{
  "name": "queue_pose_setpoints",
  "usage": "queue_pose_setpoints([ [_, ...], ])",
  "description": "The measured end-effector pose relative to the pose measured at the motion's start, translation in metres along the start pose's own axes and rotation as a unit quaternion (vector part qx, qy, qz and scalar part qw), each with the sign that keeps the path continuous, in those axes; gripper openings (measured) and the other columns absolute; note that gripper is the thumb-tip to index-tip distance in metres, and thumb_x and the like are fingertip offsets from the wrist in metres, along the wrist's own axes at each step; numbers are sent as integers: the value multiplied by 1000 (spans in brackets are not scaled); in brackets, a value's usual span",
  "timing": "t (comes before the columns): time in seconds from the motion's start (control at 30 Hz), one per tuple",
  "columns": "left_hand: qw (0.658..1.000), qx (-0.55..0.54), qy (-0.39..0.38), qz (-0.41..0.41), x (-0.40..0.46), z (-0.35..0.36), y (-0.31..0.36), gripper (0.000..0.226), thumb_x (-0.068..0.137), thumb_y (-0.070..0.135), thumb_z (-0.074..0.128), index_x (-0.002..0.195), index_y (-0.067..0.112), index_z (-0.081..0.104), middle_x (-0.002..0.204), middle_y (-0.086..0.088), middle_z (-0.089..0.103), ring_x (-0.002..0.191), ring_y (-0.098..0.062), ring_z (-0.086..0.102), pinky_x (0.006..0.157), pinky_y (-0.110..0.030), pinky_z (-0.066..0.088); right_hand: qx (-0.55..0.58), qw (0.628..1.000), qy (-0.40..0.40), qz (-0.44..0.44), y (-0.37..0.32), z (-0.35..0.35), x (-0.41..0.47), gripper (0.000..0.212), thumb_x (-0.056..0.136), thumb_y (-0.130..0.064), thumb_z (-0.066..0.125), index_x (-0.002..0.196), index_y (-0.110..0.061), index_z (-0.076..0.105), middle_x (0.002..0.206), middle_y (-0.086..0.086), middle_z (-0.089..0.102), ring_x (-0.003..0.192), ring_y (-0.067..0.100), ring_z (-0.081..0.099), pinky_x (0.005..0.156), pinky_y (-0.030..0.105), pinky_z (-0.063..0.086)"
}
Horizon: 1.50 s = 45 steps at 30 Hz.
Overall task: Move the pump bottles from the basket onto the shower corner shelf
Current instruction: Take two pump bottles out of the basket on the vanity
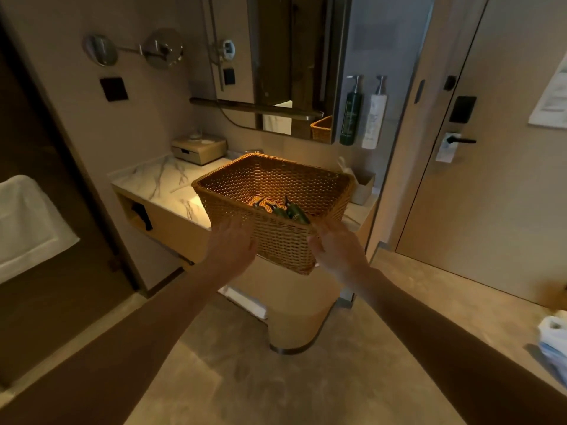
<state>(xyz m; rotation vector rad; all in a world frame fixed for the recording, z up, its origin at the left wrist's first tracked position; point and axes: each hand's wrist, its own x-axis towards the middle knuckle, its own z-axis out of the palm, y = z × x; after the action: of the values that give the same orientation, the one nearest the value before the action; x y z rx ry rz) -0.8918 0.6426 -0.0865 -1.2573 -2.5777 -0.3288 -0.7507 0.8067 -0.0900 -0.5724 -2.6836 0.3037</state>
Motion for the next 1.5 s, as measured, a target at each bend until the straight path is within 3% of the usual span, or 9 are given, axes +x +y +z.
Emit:
queue_pose_setpoints([
  [0.2, 999, 27, 37, -29, 125, 22, -36, 38, 92, 34, 45, 121, 9, 52, 127, -13, 55, 117, -29, 49, 96, -45, 41, -16, 999, 17, -49, 25, 20, 126, 41, 98, -33, 38, 128, -9, 50, 128, 12, 52, 122, 28, 43, 100, 40, 37],
  [0.47, 994, 66, -41, -75, 243, 84, -63, 47, 94, 39, 40, 133, 13, 41, 136, -11, 48, 124, -26, 44, 102, -42, 39, -32, 995, -57, -70, 74, 74, 261, 43, 97, -35, 40, 132, -10, 43, 133, 12, 48, 122, 25, 41, 101, 40, 40],
  [0.73, 948, 50, -277, -149, 303, 166, -87, 62, 95, 48, 36, 145, 13, 22, 150, -15, 31, 135, -35, 34, 106, -51, 35, -44, 983, -172, -50, 96, 145, 329, 48, 95, -36, 45, 136, -14, 35, 138, 12, 41, 128, 26, 37, 104, 43, 37],
  [0.83, 924, -31, -338, -176, 311, 188, -90, 60, 94, 40, 45, 142, 9, 28, 145, -18, 37, 131, -33, 41, 106, -45, 38, -27, 974, -225, 7, 106, 166, 340, 52, 94, -36, 48, 137, -13, 32, 139, 14, 40, 127, 29, 37, 103, 44, 39],
  [0.97, 851, -181, -427, -246, 312, 211, -88, 46, 88, 25, 59, 127, 5, 44, 126, -18, 56, 101, -25, 59, 75, -30, 48, 14, 948, -306, 81, 117, 184, 349, 64, 92, -39, 51, 144, -14, 23, 145, 17, 33, 133, 34, 34, 108, 50, 34],
  [1.07, 790, -273, -426, -346, 312, 222, -87, 60, 80, 21, 70, 129, 2, 39, 122, -21, 58, 84, -24, 56, 51, -26, 45, 40, 940, -322, 105, 127, 188, 357, 65, 90, -37, 54, 143, -13, 25, 145, 18, 36, 133, 34, 36, 108, 51, 34],
  [1.17, 753, -341, -405, -391, 318, 231, -89, 66, 74, 14, 75, 127, 1, 38, 119, -22, 58, 86, -28, 59, 53, -31, 50, 56, 932, -335, 126, 136, 190, 361, 64, 89, -36, 57, 141, -11, 29, 142, 17, 42, 129, 33, 42, 106, 48, 37],
  [1.27, 741, -395, -358, -408, 323, 233, -91, 68, 68, 4, 76, 126, 0, 40, 118, -25, 56, 98, -35, 61, 79, -44, 56, 39, 919, -364, 144, 141, 190, 360, 64, 88, -35, 59, 139, -9, 32, 138, 17, 47, 125, 33, 47, 104, 42, 39],
  [1.5, 758, -416, -344, -367, 341, 209, -110, 66, 65, 0, 76, 122, 5, 44, 103, -14, 58, 89, -28, 60, 66, -35, 53, 29, 867, -452, 210, 147, 195, 352, 68, 80, -37, 71, 131, -3, 42, 133, 16, 51, 117, 31, 52, 91, 36, 45],
])
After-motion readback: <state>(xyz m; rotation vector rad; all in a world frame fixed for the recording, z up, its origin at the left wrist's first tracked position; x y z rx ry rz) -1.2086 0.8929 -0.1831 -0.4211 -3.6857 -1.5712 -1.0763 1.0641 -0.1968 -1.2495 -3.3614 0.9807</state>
